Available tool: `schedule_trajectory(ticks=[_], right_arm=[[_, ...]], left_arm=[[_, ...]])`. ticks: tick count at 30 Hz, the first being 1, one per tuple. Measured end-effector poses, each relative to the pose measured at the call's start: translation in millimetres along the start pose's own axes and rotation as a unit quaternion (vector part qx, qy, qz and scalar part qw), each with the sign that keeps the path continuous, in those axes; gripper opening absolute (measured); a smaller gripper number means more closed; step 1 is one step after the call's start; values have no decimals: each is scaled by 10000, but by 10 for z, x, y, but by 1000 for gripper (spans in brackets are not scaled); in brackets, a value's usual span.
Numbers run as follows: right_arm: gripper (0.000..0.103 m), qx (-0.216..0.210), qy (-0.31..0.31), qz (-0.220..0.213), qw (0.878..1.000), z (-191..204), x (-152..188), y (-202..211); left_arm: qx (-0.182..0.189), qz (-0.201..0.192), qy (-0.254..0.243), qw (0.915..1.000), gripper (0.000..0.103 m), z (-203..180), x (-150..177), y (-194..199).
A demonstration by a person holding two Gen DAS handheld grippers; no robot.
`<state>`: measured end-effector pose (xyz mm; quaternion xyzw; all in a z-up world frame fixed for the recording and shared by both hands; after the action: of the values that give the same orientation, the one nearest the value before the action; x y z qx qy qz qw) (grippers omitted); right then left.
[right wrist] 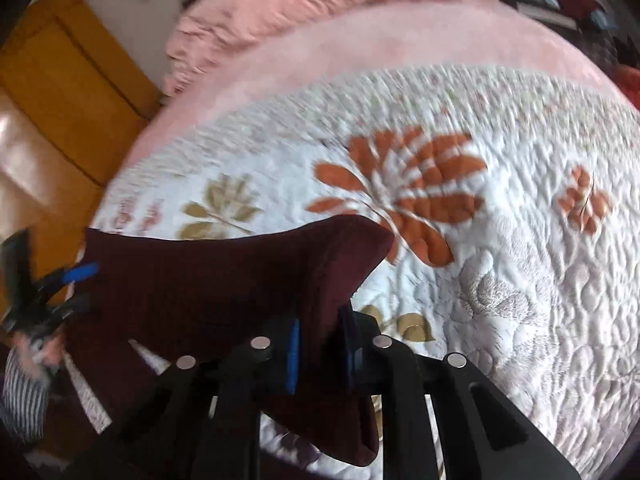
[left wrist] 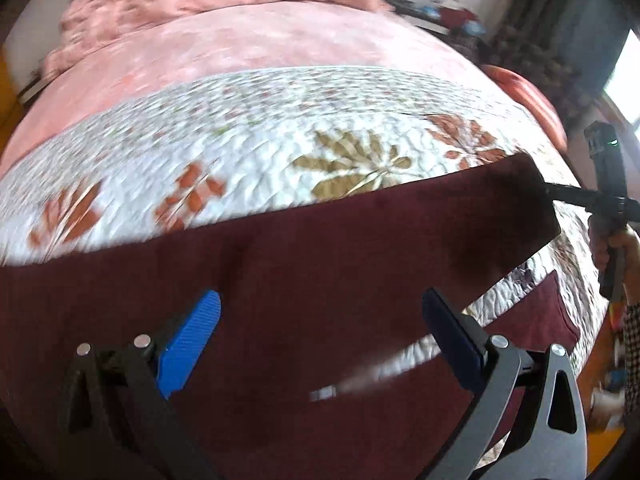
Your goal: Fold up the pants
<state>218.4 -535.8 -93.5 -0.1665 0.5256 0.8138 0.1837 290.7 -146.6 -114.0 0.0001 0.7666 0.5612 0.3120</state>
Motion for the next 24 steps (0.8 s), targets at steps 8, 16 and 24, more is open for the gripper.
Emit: schedule_trajectory(ticks=[8, 16, 24], right_arm=[[16, -257, 700, -449, 9962, 318, -16, 445], [16, -461, 1034, -666, 9913, 439, -4, 618], [16, -571, 973, -850, 9900, 387, 41, 722]], left_arm=[[801, 529, -1183, 9883, 100, 110, -508, -642], [2324, 1494, -1565, 9482, 100, -20, -731, -1030], [2691, 1922, -1368, 9338, 71, -53, -675, -1145]])
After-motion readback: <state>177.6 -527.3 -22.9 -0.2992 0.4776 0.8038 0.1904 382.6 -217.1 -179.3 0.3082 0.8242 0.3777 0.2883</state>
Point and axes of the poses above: each gripper's, at about its wrist camera, not at the fingertips, and y roughly against the way its jaws point, z to its left, x to its underside, the point moved 2 cm from there along -y, roughly the way its jaws point, and after that the axes turned 1 degree about x, right-handed, at the moved point
